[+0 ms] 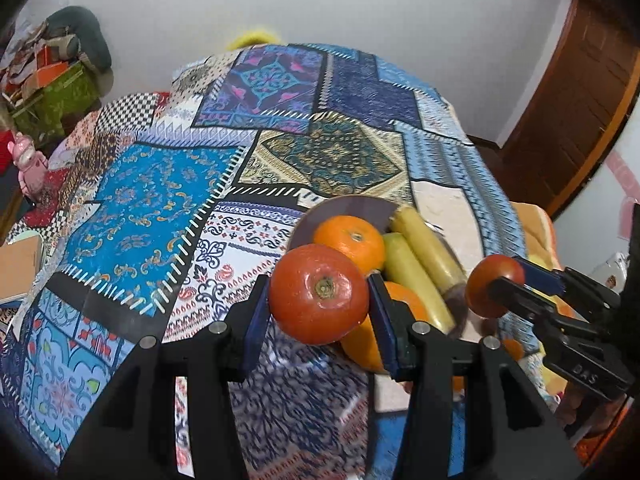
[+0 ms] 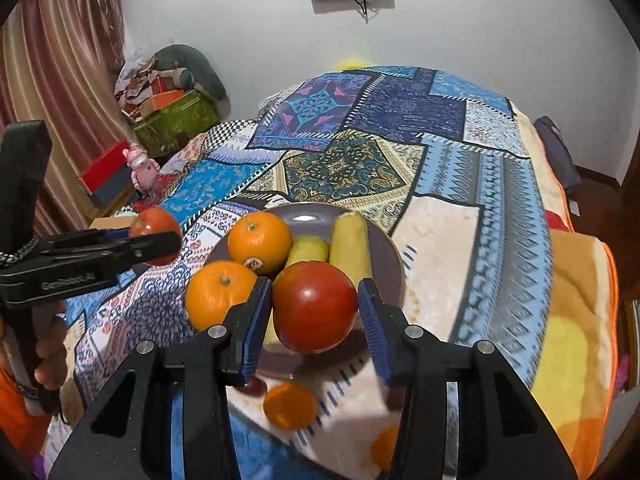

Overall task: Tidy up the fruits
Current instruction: 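Lift both tomatoes and carry them over the purple plate, then lower both tomatoes onto the plate and open both tools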

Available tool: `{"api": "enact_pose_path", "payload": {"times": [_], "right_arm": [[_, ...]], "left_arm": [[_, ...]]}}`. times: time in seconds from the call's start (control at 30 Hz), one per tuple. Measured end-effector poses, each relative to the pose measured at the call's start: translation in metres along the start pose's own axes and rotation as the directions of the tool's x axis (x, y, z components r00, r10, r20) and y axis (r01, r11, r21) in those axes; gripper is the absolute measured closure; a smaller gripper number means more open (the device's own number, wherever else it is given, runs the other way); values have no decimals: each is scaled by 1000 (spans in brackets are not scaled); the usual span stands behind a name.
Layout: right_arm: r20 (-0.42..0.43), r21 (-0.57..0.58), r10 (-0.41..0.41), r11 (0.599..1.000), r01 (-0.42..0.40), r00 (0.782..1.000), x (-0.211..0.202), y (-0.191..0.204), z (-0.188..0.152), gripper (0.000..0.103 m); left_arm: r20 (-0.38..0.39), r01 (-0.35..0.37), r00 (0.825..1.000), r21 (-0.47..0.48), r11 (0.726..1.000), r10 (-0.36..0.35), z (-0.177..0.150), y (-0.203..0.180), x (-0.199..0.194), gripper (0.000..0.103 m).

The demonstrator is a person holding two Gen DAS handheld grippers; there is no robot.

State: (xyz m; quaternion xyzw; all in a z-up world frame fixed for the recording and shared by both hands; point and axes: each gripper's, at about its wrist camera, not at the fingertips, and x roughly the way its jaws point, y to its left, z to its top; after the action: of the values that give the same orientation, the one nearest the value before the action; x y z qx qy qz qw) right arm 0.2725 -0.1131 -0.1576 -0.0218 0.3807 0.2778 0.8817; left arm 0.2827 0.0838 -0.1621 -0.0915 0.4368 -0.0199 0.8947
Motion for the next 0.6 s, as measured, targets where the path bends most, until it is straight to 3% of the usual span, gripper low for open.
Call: {"api": "enact_pose_path", "payload": {"times": [0.43,0.6], "right_arm": [[-32,-5,-34,999,34,999,42,3,17,62],[-21,16,-36,999,36,999,43,1,18,61]], "left_arm": [[-101,56,993,-26,998,-58,7,7,51,55],[-96,33,995,-12,999,-34,6,4,53,55]]}}
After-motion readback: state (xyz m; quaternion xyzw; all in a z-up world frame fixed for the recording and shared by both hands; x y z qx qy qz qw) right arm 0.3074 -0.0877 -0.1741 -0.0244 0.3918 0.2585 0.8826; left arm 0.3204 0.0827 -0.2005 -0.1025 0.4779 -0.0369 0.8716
